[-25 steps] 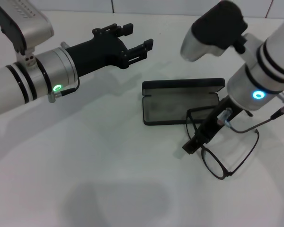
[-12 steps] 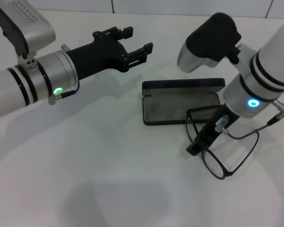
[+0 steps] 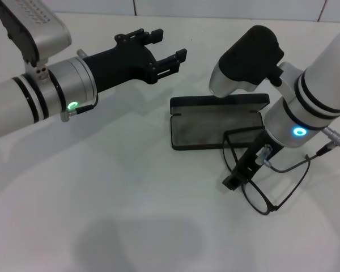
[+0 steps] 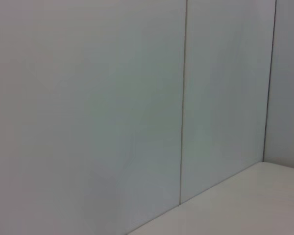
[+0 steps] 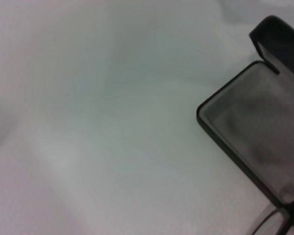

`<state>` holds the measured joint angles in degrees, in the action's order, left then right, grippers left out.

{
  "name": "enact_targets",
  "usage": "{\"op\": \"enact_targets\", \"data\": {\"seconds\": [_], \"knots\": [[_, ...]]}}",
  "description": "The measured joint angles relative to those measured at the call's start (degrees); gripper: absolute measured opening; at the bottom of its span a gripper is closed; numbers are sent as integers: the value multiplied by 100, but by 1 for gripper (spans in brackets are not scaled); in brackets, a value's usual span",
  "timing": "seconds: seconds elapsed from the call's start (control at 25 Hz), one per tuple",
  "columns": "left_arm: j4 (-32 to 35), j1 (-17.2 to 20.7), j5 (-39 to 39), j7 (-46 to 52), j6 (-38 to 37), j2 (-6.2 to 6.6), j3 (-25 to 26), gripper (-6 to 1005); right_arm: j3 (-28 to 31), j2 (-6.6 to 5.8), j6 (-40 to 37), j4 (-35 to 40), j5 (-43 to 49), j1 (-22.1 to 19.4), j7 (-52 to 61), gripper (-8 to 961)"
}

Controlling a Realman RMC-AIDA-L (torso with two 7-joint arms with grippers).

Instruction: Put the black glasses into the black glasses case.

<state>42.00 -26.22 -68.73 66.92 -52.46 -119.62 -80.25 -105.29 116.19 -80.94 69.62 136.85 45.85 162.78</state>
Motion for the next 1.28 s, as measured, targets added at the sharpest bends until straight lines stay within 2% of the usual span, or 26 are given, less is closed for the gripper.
{"op": "enact_targets", "data": {"seconds": [0.64, 1.04, 1.28], "knots": [[-6, -6, 11, -57, 10, -3, 1, 681, -150, 0, 66, -30, 3, -24, 0, 491], [1, 0, 25, 272, -48, 9, 213, 682, 38, -9, -385, 146, 99, -141, -14, 161], [8, 65, 45, 365, -225, -2, 191, 676, 632, -42, -839, 742, 88, -555, -369, 113]]}}
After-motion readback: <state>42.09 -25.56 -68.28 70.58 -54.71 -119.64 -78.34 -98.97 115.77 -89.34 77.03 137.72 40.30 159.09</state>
